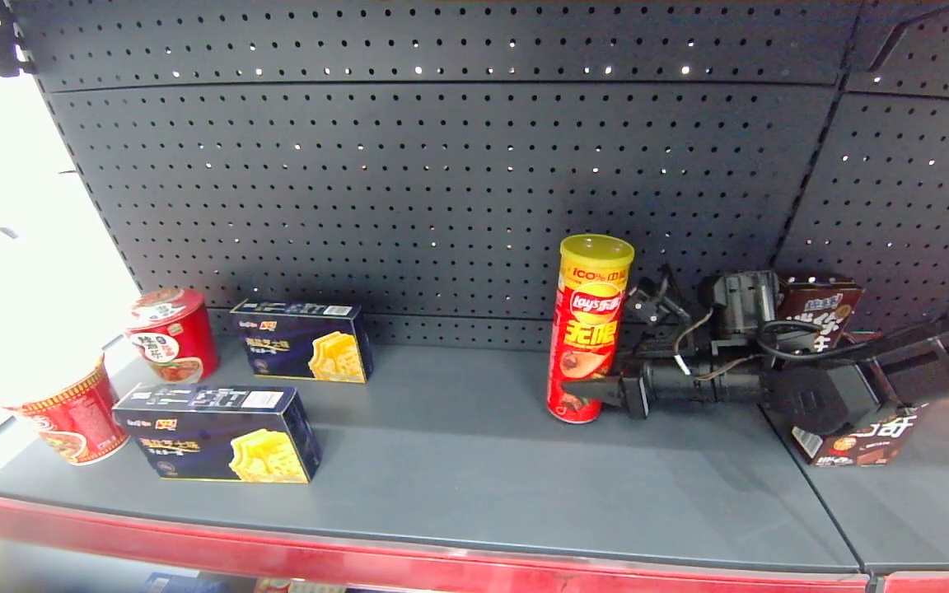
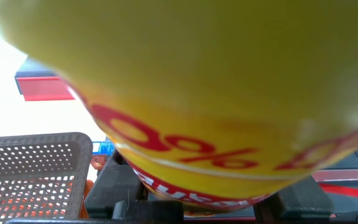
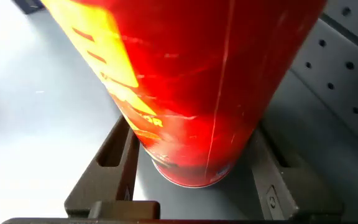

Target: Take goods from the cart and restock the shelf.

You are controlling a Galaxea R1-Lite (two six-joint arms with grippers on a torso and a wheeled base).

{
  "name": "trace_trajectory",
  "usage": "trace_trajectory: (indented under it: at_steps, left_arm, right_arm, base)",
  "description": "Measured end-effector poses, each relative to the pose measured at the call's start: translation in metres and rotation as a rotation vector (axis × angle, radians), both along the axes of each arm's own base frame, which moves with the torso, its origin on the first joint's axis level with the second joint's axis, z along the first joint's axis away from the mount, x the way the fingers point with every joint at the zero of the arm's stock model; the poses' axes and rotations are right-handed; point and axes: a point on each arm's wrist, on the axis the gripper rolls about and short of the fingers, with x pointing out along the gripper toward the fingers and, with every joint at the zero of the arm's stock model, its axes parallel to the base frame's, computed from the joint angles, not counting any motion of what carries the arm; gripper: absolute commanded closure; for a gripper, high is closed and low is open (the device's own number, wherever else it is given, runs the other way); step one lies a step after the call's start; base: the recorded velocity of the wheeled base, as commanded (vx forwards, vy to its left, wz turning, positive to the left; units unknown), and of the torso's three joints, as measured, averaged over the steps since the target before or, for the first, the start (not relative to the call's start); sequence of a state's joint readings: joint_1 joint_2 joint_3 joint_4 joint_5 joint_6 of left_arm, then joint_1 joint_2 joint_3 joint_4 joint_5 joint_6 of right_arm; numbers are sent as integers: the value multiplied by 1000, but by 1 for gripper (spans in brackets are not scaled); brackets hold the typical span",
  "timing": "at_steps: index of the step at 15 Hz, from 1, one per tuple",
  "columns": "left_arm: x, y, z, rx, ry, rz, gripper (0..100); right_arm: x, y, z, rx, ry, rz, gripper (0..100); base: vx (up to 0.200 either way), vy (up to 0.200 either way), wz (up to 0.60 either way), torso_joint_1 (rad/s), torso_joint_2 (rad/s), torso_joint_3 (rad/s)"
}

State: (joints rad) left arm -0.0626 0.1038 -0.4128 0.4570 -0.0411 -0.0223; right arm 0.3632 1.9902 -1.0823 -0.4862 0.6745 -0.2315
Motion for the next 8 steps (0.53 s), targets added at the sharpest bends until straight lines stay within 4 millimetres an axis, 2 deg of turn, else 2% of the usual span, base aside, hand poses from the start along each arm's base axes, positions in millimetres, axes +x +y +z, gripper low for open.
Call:
trace_trajectory:
  at_steps: [8]
  left_arm:
    - [0, 0, -1, 0, 1, 0, 100]
  right_arm:
    - [-59, -16, 12, -5, 0, 17, 100]
  base:
    - [0, 0, 0, 0, 0, 0]
